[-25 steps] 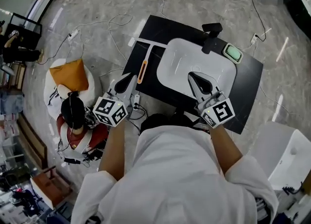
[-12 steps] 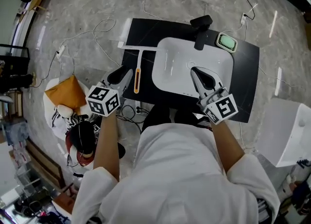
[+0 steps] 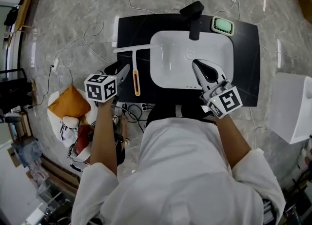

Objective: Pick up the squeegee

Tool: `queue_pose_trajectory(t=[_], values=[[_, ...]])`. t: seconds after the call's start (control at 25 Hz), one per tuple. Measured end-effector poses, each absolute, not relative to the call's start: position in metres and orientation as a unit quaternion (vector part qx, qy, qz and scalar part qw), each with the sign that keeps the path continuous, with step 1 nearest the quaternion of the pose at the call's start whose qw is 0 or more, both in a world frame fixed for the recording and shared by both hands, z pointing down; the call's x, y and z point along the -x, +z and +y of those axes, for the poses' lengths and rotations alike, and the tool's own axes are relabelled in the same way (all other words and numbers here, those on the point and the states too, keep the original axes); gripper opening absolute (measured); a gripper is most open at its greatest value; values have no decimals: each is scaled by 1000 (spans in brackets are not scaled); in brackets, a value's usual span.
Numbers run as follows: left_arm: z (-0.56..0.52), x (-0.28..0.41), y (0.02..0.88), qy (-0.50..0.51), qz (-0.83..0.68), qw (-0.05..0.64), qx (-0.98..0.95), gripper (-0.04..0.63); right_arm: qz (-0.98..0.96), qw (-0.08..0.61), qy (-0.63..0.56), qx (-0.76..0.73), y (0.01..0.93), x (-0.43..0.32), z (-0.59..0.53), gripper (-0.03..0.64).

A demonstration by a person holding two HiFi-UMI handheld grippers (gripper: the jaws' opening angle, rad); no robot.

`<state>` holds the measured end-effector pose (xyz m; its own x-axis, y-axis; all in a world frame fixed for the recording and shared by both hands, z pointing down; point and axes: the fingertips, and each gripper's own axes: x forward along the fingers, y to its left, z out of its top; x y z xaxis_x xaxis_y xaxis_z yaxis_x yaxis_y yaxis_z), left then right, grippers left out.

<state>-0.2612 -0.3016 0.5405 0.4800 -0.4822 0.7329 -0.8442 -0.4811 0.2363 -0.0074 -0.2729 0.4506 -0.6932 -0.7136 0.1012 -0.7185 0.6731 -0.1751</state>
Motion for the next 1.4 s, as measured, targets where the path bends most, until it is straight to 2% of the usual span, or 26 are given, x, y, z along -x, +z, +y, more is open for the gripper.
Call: queue_pose_trajectory(t=[0.36, 0.76, 1.16, 1.4], values=[[-320, 258, 603, 333, -372, 406, -766, 164, -900, 16, 117, -420, 465, -7, -285, 15], [-331, 254, 665, 374, -356, 489, -703, 161, -886, 7, 137, -442, 484, -25, -301, 15], [-333, 252, 691, 401, -354, 516, -669, 156, -879, 7, 154, -451, 497, -37, -307, 15], [-332, 247, 693, 404, -352, 520, -665, 104, -879, 3, 155, -451, 500, -40, -309, 15]])
